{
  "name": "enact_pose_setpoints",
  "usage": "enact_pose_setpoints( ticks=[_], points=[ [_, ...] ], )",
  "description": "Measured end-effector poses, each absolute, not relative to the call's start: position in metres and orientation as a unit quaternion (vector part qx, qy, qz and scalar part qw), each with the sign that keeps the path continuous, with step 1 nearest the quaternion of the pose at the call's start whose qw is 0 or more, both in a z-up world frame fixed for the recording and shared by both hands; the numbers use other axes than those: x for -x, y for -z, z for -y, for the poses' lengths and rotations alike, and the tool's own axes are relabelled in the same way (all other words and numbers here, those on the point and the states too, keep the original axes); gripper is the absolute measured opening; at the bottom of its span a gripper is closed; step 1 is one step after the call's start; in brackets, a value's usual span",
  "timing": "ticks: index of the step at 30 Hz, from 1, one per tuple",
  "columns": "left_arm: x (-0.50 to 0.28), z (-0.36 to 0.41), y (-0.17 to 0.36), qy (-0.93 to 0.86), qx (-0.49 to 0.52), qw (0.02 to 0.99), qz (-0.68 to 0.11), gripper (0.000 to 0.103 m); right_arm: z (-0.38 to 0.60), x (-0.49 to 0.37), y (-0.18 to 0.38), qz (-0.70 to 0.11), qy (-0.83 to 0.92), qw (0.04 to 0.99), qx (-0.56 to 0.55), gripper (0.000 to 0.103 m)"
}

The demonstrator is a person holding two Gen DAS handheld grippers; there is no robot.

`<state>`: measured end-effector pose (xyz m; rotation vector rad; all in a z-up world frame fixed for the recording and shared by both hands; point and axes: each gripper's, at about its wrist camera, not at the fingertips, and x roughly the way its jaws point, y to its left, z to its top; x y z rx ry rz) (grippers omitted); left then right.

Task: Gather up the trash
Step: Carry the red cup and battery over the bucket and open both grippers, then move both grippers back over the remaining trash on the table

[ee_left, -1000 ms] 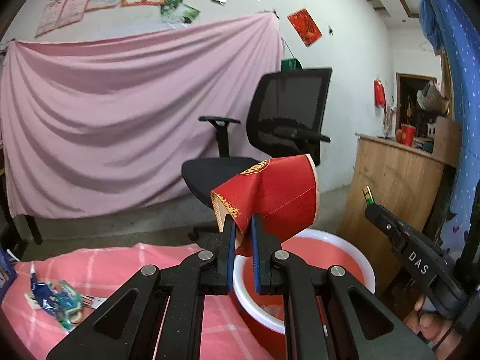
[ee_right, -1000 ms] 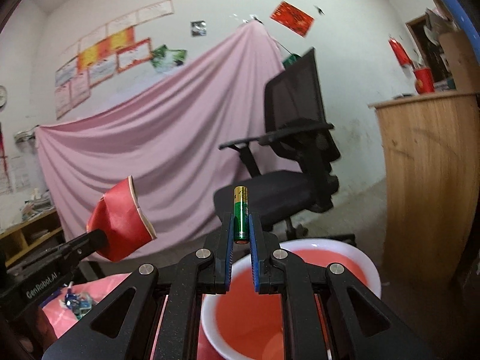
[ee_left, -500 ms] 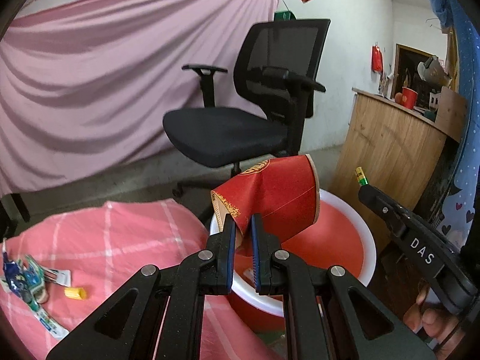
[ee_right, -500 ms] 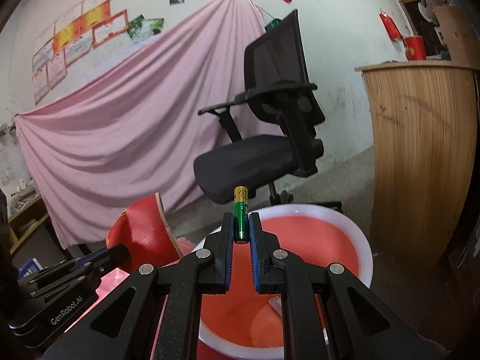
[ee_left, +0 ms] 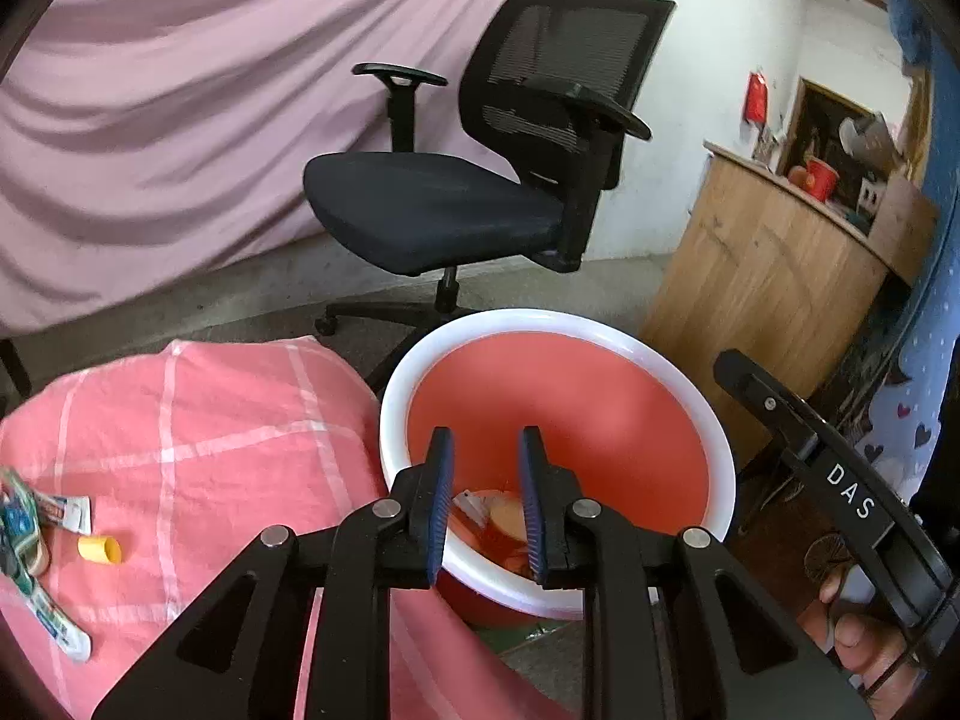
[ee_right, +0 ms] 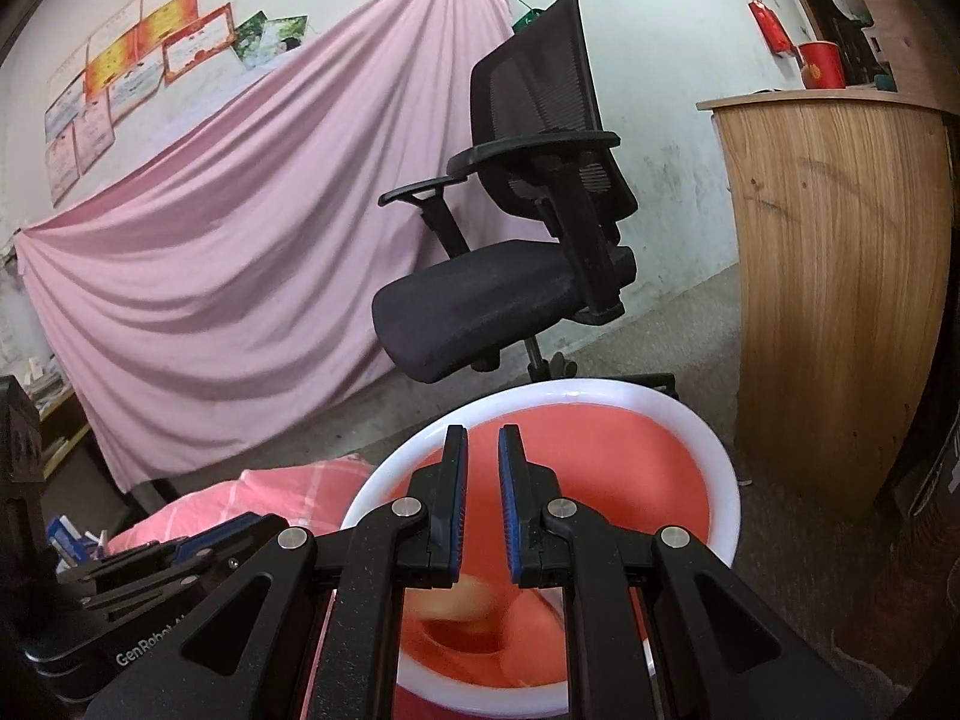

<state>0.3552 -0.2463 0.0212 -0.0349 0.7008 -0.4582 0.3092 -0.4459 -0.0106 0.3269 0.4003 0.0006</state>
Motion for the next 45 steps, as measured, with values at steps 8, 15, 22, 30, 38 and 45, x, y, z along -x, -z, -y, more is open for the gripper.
enact_pose_setpoints(
  ticks=[8, 15, 22, 30, 38, 45],
  points=[
    [-0.343, 0.210, -0.041, 0.186, 0.040, 0.933, -0.305, 0.031, 0.434, -0.305, 0.001, -0.179, -0.004, 0.973, -0.146, 0.018],
    [-0.323, 0.160, -0.063, 0.138, 0.051, 0.952, -0.268, 0.043, 0.408, -0.300, -0.012, -0.154, -0.025, 0.981, -0.117, 0.028],
    [-0.297, 0.095, -0.081, 0.068, 0.068, 0.965, -0.246, 0.059, 0.378, -0.290, -0.027, -0.117, -0.055, 0.987, -0.099, 0.052],
    [-0.253, 0.033, -0.089, 0.003, 0.094, 0.979, -0.179, 0.101, 0.340, -0.282, -0.044, -0.074, -0.097, 0.988, -0.093, 0.085],
    [-0.223, -0.009, -0.088, -0.040, 0.082, 0.987, -0.133, 0.101, 0.298, -0.278, -0.051, -0.038, -0.143, 0.986, -0.079, 0.103],
    [-0.203, -0.039, -0.082, -0.079, 0.067, 0.989, -0.106, 0.101, 0.258, -0.275, -0.051, -0.020, -0.179, 0.982, -0.062, 0.103]
  ],
)
